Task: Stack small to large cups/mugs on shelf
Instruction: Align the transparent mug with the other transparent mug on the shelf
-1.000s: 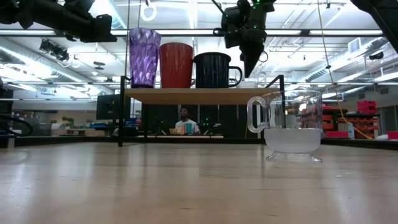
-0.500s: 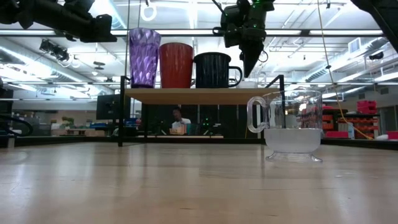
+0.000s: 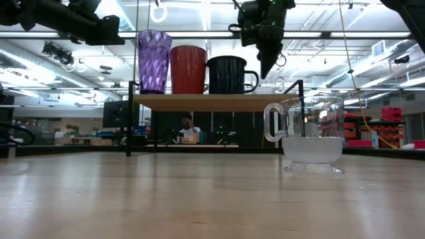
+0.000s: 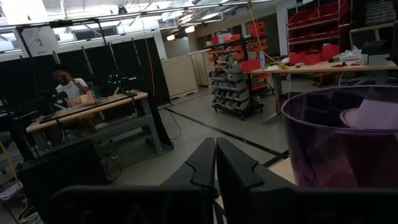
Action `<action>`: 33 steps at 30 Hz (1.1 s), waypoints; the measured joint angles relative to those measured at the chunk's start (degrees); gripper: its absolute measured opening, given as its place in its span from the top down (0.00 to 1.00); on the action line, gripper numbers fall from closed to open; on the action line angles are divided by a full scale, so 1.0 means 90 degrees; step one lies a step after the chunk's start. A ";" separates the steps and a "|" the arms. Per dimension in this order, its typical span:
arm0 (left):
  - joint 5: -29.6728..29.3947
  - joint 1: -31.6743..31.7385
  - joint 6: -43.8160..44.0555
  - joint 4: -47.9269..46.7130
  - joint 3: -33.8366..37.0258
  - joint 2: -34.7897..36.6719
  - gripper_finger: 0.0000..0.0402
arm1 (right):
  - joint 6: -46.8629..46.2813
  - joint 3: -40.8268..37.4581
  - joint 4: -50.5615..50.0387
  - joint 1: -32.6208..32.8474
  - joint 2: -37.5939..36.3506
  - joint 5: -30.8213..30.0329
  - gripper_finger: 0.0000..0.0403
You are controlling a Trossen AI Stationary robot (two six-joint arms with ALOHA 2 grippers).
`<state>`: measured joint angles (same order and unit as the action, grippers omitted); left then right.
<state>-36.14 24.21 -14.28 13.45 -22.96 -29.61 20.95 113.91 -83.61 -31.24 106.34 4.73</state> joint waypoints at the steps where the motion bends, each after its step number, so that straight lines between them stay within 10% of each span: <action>1: 0.0000 0.0000 0.0002 0.0000 0.0000 0.0000 0.94 | 0.0000 0.0000 -0.0001 0.0000 -0.0001 0.0000 0.56; 27: 0.0032 0.0000 0.0010 -0.0086 -0.0002 0.0002 0.96 | -0.0803 0.0012 0.0341 0.0527 -0.1411 -0.0019 0.45; 33: 0.0955 -0.0002 0.0017 -0.0344 -0.0002 0.0002 0.98 | -0.1773 0.0012 0.0334 0.1169 -0.1492 -0.0090 0.48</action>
<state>-27.55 24.18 -14.13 10.36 -22.98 -29.59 5.00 114.02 -80.60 -20.72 92.91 3.93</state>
